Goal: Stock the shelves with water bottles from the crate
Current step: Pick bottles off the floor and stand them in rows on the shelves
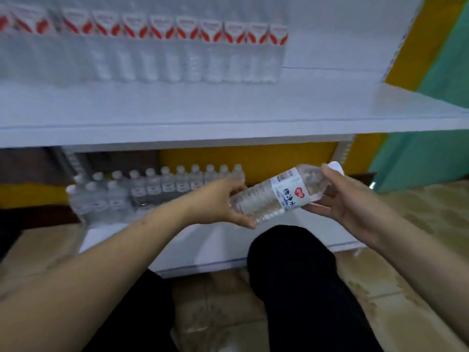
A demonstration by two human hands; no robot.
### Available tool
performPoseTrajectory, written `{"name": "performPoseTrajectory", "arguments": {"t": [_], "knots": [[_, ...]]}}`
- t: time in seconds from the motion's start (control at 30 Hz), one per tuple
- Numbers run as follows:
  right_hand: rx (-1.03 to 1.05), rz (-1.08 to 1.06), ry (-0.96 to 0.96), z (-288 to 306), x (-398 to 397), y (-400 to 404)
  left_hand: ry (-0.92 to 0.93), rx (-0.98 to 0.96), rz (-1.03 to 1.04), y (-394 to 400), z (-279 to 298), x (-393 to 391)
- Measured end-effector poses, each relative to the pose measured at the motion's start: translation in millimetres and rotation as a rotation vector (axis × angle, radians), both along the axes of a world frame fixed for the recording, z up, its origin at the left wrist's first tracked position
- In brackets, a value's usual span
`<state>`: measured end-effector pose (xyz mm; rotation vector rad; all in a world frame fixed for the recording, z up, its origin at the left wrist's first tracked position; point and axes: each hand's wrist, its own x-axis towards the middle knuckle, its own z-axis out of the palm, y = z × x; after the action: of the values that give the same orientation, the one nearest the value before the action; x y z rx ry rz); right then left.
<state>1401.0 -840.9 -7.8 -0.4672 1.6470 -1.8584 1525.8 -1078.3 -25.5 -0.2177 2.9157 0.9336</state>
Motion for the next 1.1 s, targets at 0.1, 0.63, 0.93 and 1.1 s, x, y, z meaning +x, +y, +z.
{"name": "performPoseTrajectory", "arguments": {"t": [0.1,0.63,0.93,1.1], "knots": [[0.090,0.164,0.057,-18,21,-92,-0.056,-0.091,0.072,-58,-24,33],[0.444,0.468,0.359,-158,63,-430,-0.480,-0.245,0.651,-311,-152,90],[0.647,0.448,0.679,-242,38,-557,-0.367,-0.471,0.710,-393,-210,55],[0.668,0.405,0.614,-269,39,-582,-0.110,-0.407,0.860,-402,-239,54]]}}
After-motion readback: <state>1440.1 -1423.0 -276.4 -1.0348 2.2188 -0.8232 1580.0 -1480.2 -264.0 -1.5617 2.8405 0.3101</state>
